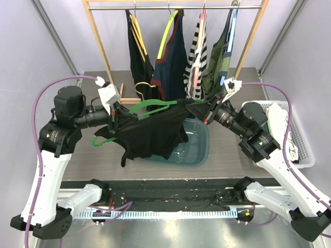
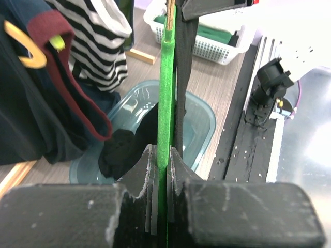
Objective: Remove the tank top from the hanger
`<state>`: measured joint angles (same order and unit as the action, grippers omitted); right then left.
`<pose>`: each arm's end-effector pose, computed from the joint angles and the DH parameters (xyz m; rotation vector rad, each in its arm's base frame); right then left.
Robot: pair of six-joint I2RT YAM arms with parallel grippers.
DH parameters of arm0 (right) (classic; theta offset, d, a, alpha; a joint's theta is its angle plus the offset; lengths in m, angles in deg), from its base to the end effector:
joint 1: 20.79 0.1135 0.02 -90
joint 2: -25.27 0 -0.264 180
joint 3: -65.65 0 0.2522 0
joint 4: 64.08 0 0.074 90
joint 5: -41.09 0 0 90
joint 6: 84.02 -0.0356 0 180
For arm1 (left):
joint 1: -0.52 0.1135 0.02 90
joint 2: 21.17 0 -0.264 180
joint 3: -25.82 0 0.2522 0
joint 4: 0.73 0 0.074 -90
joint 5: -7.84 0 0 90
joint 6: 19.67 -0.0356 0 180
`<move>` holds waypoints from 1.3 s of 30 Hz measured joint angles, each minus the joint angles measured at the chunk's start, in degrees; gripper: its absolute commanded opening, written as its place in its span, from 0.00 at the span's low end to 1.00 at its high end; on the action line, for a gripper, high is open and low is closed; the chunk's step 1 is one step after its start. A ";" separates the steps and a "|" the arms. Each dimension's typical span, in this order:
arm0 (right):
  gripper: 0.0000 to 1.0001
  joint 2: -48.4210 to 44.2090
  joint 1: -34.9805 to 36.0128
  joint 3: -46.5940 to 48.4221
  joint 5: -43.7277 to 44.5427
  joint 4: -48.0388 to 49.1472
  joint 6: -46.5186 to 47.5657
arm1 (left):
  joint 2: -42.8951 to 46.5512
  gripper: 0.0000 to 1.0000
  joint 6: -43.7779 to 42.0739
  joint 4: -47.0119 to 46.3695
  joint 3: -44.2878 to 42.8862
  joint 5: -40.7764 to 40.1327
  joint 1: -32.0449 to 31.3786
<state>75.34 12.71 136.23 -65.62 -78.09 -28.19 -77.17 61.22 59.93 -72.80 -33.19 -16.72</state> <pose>0.1563 0.1157 0.4165 -0.2465 1.5548 1.1586 0.1358 -0.0703 0.4730 0.9753 1.5933 -0.8970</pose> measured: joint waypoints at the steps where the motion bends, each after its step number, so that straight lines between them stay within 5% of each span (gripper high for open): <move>1: 0.01 -0.22 0.00 -0.04 0.61 -0.98 0.15 | 0.15 0.00 -0.37 0.61 0.20 -0.13 0.00; 8: 0.08 -2.71 0.02 -0.02 2.01 -5.92 1.38 | 2.19 0.00 -3.65 1.84 2.67 -0.94 0.00; 19: 0.01 -5.62 0.04 0.17 6.32 -13.49 2.32 | 3.93 0.00 -8.20 2.91 4.79 -2.23 0.00; 31: 0.01 -7.43 1.09 2.97 18.40 -20.20 2.43 | 4.44 0.00 -10.84 3.74 4.79 -2.45 -0.02; 39: 0.01 -8.94 2.16 3.80 34.38 -25.77 -1.05 | 3.63 0.00 -12.20 4.46 4.68 -2.27 -0.20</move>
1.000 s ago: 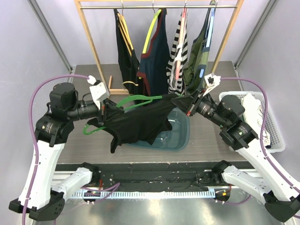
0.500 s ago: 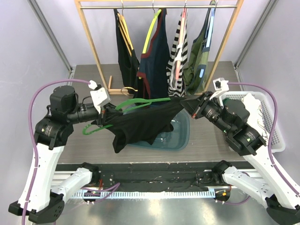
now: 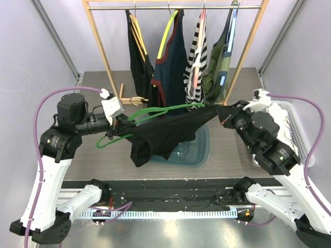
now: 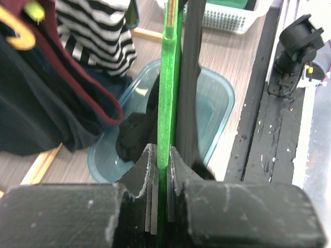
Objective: Remove the tank top from the hanger
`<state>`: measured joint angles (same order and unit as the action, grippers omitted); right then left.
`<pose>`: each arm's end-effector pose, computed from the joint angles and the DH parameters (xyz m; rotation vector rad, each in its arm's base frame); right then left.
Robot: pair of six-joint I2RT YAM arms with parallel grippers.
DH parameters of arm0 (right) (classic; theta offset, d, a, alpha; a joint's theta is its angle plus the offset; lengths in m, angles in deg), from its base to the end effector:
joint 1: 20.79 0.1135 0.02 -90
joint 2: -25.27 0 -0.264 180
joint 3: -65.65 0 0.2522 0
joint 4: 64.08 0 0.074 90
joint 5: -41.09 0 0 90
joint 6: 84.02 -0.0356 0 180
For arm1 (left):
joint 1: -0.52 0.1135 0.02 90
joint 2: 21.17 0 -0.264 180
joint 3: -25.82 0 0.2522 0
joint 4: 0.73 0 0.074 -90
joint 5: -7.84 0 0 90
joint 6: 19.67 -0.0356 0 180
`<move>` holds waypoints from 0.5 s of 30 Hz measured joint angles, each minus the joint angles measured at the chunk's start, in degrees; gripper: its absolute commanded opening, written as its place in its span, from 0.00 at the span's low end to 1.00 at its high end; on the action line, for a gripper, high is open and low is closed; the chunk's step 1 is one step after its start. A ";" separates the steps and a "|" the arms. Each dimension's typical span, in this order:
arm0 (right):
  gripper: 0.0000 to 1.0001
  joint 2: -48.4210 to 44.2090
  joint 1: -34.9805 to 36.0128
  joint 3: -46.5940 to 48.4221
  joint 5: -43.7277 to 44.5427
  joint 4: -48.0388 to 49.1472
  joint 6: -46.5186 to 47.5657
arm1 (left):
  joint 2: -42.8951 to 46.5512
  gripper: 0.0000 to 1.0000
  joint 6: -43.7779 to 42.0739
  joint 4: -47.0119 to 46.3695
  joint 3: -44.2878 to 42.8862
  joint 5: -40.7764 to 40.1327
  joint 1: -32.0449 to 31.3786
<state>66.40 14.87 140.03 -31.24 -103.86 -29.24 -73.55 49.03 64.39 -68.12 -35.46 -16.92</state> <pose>0.1195 0.0724 0.4132 0.2302 1.7086 0.6671 0.1237 -0.0660 0.4506 1.1048 1.5687 -0.7559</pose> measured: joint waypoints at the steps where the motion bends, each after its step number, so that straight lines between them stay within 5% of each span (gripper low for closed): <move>1: 0.01 -0.35 -0.20 0.00 3.72 -0.85 -0.15 | -0.02 0.00 -0.24 0.66 -0.07 -0.24 0.11; 7: 0.01 -0.02 -2.08 0.02 18.03 -4.96 -0.46 | 0.50 0.00 -0.59 3.89 -1.18 -2.71 1.07; 15: 0.02 2.14 -2.54 -6.75 9.51 -1.11 1.05 | -0.24 0.00 1.53 2.89 -4.31 -2.80 1.07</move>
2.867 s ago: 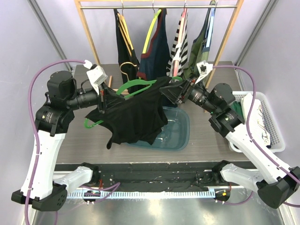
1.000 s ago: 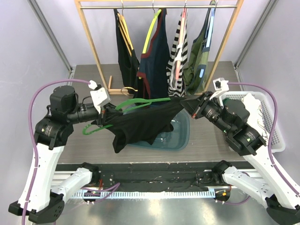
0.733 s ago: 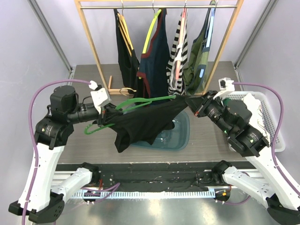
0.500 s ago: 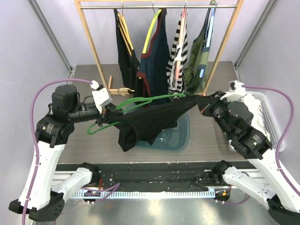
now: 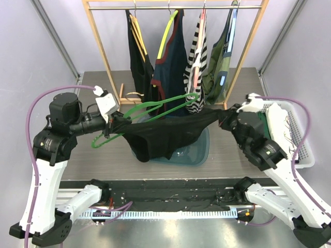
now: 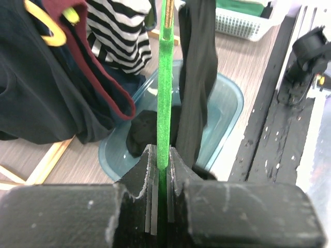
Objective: Remove the tank top from the hanger
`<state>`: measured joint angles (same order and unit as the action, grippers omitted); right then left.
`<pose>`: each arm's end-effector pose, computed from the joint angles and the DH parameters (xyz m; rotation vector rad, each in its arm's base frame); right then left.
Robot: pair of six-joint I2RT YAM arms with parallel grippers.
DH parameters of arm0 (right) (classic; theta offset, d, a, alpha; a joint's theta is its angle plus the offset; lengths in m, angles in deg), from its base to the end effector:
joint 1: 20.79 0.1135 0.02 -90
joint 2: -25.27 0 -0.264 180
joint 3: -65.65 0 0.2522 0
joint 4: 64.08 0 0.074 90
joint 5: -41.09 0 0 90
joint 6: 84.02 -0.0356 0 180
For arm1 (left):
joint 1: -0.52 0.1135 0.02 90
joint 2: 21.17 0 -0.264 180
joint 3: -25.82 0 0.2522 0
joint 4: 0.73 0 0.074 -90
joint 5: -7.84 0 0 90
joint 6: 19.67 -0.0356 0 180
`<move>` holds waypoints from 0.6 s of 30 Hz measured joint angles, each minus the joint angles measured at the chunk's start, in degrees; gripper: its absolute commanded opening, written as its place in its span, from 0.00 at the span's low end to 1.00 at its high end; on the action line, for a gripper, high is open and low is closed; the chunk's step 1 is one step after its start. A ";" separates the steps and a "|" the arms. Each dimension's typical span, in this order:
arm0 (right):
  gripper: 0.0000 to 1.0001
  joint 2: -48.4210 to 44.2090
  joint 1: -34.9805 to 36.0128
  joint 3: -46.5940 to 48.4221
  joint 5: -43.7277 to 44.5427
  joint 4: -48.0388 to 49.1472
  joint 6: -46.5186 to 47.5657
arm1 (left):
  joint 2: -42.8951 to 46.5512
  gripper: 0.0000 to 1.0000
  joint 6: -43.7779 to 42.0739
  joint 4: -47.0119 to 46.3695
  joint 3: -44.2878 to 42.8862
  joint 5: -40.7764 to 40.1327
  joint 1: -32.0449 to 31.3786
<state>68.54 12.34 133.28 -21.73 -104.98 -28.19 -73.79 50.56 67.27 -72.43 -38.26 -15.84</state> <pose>0.1419 0.0732 0.3684 0.3438 1.8117 0.3852 0.1161 -0.0598 0.4656 1.0447 1.5983 -0.7059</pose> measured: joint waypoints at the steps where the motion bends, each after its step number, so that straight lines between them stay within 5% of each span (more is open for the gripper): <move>1: 0.04 0.42 -0.15 -1.49 -2.58 1.40 0.48 | -0.50 0.00 0.81 -0.68 -0.04 0.09 0.02; 3: 0.18 1.29 -0.35 -3.39 -8.17 3.43 1.62 | -1.53 0.00 2.64 -2.16 -0.31 0.33 0.07; 7: 0.71 2.56 -0.37 -4.39 -19.21 7.06 4.72 | -5.73 0.00 7.37 -6.27 -2.86 1.20 0.09; 10: 0.85 1.84 -0.37 -3.58 -24.85 8.74 7.28 | -9.57 0.00 9.44 -8.46 -5.38 1.42 -0.42; 18: 0.84 4.26 -0.48 10.88 -35.56 5.38 16.15 | -17.27 0.00 10.95 -8.28 -13.22 2.23 -3.69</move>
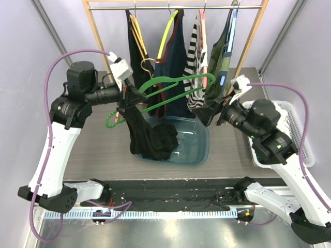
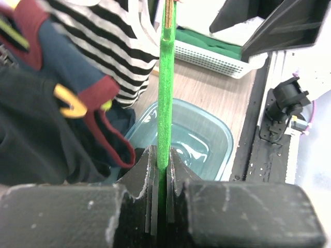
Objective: Remove the tank top from the hanger
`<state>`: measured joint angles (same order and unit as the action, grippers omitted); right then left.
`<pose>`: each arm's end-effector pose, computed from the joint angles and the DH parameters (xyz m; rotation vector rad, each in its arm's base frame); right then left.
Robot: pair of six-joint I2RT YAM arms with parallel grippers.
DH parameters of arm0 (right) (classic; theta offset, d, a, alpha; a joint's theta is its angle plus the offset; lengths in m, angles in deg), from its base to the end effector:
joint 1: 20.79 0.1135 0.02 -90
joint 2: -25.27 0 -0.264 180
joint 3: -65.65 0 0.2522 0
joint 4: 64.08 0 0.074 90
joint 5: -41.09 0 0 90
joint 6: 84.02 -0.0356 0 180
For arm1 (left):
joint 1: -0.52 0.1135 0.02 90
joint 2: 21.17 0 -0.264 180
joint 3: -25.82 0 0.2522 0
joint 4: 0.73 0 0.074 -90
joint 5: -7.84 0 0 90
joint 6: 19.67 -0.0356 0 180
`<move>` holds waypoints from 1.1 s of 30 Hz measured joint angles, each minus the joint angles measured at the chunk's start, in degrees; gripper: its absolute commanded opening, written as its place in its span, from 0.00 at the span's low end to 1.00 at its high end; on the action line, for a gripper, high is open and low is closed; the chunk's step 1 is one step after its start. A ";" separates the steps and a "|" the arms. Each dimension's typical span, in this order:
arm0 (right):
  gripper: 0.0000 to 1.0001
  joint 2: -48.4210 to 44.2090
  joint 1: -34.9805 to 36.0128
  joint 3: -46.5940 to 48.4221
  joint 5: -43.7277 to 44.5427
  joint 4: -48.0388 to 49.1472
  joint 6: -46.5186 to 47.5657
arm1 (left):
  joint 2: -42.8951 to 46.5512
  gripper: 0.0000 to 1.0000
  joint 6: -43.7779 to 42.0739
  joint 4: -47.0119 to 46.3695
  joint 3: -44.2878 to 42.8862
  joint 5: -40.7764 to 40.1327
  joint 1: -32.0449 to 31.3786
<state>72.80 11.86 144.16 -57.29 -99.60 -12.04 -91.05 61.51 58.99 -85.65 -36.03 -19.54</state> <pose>0.1377 0.0944 0.4294 -0.3318 1.6777 0.7874 0.1899 -0.0967 0.4981 0.9850 1.6016 -0.8889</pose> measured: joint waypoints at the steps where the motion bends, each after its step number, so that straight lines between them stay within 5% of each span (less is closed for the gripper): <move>1: 0.83 0.48 -0.04 2.38 -1.27 -0.59 0.92 | -0.79 0.00 -0.11 0.22 -1.09 0.00 -0.72; 13: 0.79 6.91 -0.04 26.45 -15.06 -6.84 12.61 | -4.13 0.00 -11.98 16.39 -8.02 2.99 -9.20; 20: 0.78 8.41 -0.04 26.53 -26.56 -11.52 16.90 | -6.60 0.00 -20.20 28.30 -10.58 3.17 -14.51; 33: 0.74 10.58 -0.09 18.73 -40.15 -15.10 19.19 | -9.35 0.00 -22.40 30.86 -14.84 4.15 -15.34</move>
<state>83.38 11.77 162.89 -97.44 -114.70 7.15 -100.41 39.10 89.85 -100.49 -31.88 -34.88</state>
